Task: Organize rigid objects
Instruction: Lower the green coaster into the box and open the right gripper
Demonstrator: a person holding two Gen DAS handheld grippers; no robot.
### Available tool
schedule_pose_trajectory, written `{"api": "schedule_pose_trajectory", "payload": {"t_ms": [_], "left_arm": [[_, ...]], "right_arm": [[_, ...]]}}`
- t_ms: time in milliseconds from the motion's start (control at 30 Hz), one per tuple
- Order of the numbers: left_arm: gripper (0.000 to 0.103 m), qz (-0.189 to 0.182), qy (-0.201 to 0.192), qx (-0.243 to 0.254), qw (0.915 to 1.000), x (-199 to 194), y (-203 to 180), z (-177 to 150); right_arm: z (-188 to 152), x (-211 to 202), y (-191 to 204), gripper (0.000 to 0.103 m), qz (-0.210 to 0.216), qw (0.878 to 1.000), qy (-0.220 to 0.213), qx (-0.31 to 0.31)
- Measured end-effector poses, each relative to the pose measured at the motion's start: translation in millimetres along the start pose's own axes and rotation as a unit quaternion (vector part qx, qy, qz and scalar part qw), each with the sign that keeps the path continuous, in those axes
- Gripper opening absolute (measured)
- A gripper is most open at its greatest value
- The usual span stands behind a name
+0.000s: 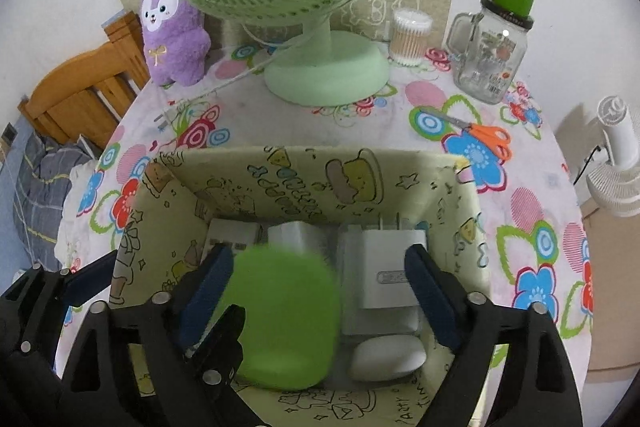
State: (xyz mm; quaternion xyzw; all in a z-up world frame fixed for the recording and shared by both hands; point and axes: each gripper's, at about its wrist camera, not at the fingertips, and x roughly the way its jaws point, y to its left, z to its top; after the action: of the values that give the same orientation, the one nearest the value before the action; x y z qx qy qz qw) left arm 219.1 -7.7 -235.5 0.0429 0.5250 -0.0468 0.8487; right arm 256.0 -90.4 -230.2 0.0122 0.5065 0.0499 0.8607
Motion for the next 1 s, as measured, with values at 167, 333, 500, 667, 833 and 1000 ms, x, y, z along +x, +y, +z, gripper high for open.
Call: {"api": "schedule_pose_trajectory", "payload": {"t_ms": [167,333,500,667,833,1000], "left_arm": [[0.09,-0.003,-0.008,0.007,0.9999,-8,-7,0],[0.093,0.002,-0.017,0.011,0.9998,-16,-13,-1],[0.093,0.004,-0.024,0.013,0.9996,-25,-19,-6],[0.094,0.001,-0.026,0.016,0.9995,-34,-27,-13],[0.094,0.004,-0.03,0.017,0.9994,-44,-30,-22],[0.094,0.008,-0.039,0.019,0.999,-56,-32,-28]], "right_arm": [[-2,-11,-6,0.092,-0.008,1.0,-0.005,0.008],[-6,-24,-13,0.095,-0.015,1.0,-0.011,0.02],[-13,-34,-18,0.095,-0.013,0.999,-0.017,0.024],[-22,-46,-27,0.095,-0.014,0.999,-0.02,0.036],[-32,-58,-35,0.095,-0.018,0.999,-0.02,0.046],[-42,-71,-43,0.095,-0.025,0.998,-0.022,0.059]]}}
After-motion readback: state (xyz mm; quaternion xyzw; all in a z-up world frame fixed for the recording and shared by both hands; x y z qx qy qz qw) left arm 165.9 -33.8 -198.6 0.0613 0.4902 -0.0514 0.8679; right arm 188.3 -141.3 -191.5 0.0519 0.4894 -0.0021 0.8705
